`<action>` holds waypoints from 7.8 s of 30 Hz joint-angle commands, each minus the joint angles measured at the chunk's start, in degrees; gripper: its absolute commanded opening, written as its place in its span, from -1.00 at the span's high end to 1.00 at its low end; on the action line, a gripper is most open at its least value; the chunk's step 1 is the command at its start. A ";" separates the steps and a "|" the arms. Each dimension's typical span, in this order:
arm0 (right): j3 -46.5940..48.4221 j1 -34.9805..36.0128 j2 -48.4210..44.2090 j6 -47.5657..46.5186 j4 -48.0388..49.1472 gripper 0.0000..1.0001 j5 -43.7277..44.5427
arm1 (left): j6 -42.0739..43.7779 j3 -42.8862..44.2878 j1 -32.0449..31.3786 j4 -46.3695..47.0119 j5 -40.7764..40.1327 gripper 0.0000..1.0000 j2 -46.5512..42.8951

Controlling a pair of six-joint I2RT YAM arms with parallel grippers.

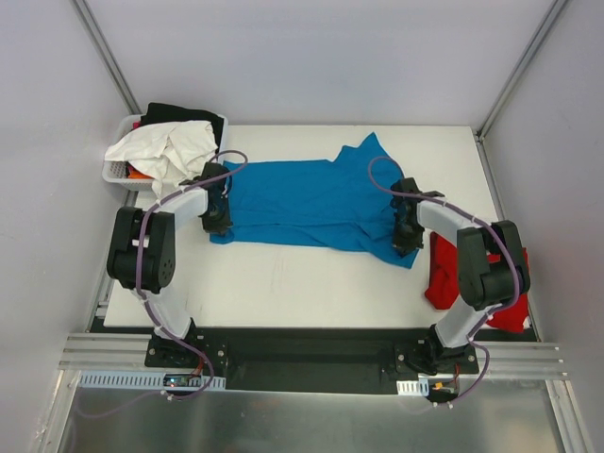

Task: Fold and stack the t-shirts
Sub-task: Fold the tshirt

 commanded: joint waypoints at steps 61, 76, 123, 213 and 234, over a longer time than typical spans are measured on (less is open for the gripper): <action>10.86 6.37 -49.65 -2.01 -13.03 -0.71 -0.67 | -12.51 5.98 -4.74 -19.31 2.29 0.29 -47.60; 6.37 14.46 -46.25 -4.82 -28.58 0.98 36.10 | -9.35 5.70 -4.74 -35.29 -21.41 -0.11 -50.60; -0.66 13.05 -8.97 0.01 -3.01 -0.47 -8.17 | -4.16 13.44 -4.74 -21.15 0.34 -0.45 -11.93; 7.07 6.73 0.94 -4.83 -7.93 0.98 -4.21 | -8.82 10.72 -8.43 -23.26 2.18 -0.49 -14.92; 8.57 8.04 -7.84 -5.00 -14.96 0.96 -8.52 | -13.30 -5.63 -10.19 -16.50 -2.47 -0.68 -13.78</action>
